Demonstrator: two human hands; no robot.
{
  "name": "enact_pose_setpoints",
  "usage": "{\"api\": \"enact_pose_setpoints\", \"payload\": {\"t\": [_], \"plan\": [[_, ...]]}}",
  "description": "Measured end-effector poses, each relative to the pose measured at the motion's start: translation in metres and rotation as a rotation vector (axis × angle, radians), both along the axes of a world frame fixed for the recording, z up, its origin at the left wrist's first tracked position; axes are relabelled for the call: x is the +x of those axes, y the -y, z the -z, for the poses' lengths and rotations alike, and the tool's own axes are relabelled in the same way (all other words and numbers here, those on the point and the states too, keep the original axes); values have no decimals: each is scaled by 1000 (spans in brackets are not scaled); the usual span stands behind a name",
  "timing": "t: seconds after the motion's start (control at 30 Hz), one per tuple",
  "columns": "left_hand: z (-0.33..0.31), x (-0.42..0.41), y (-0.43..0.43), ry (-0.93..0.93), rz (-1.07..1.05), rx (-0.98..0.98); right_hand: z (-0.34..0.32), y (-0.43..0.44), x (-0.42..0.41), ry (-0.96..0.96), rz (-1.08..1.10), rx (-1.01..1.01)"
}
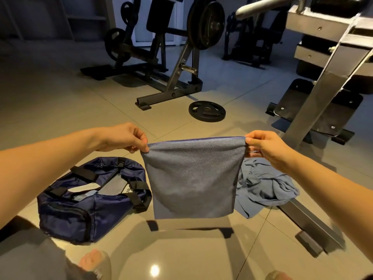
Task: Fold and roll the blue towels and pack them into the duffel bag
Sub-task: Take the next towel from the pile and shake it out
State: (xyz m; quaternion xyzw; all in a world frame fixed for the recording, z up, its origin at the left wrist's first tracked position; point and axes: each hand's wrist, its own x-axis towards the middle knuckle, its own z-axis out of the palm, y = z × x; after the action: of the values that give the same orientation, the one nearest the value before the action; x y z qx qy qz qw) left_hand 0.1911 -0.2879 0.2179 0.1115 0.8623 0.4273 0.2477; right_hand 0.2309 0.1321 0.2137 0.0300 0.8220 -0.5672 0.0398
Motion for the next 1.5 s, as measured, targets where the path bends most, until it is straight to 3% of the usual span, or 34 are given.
{"api": "enact_pose_setpoints", "payload": {"t": [0.23, 0.37, 0.67, 0.87, 1.03, 1.17, 1.37, 1.5], "plan": [[5, 16, 2, 107, 102, -59, -4, -7, 17, 183, -144, 5], [12, 18, -1, 103, 59, -62, -6, -13, 25, 208, -161, 13], [14, 34, 5, 162, 208, -105, -5, -7, 40, 212, -218, 109], [10, 44, 13, 417, 453, -125, -12, -13, 47, 451, -498, 26], [8, 23, 13, 424, 406, -11, -7, -8, 30, 492, -394, -99], [59, -7, 0, 495, 187, -20, 47, -5, 2, 523, -216, 31], [229, -14, -35, 229, -232, -303, 218, 21, -17, 500, 7, 381], [305, -25, -44, 165, -360, -261, 301, 31, -32, 438, 87, 521]]}}
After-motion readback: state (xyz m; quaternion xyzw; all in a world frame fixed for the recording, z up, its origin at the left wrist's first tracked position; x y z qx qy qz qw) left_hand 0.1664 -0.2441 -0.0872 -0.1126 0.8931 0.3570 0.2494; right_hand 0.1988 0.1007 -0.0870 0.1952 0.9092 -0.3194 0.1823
